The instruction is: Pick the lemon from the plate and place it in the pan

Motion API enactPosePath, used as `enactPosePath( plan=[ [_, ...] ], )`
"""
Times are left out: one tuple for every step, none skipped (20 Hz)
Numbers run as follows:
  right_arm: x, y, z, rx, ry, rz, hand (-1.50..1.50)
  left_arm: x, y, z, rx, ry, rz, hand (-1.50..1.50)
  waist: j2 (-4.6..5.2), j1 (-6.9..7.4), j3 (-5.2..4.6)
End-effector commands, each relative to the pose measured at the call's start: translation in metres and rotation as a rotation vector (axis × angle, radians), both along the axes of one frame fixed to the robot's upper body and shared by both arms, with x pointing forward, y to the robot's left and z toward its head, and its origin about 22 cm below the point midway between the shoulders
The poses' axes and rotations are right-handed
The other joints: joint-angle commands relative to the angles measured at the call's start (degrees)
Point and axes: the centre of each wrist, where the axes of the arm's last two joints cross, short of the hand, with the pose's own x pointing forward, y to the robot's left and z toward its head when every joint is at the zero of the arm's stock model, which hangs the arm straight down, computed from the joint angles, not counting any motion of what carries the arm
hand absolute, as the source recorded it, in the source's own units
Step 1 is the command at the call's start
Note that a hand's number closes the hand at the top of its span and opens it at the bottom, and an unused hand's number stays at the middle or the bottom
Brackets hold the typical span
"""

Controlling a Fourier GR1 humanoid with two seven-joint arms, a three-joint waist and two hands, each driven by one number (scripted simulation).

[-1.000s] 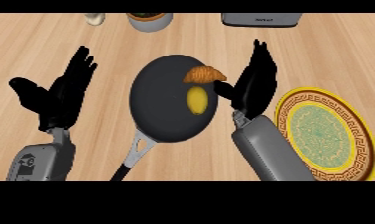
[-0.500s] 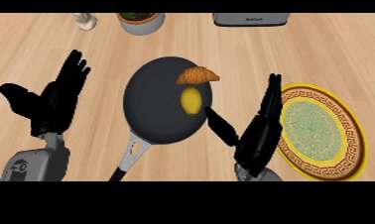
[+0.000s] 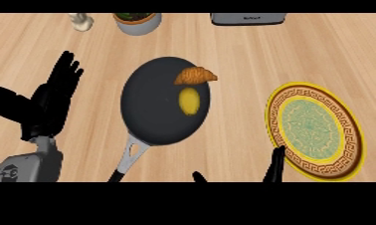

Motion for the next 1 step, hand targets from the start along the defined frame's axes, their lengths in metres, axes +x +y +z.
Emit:
enactPosePath(
  plan=[
    [-0.0319, 0.0073, 0.0057, 0.124, -0.034, -0.047, -1.50, -0.0016, 0.0111, 0.0010, -0.007, -0.007, 0.003, 0.00, 0.31, 0.03, -0.05]
  ],
)
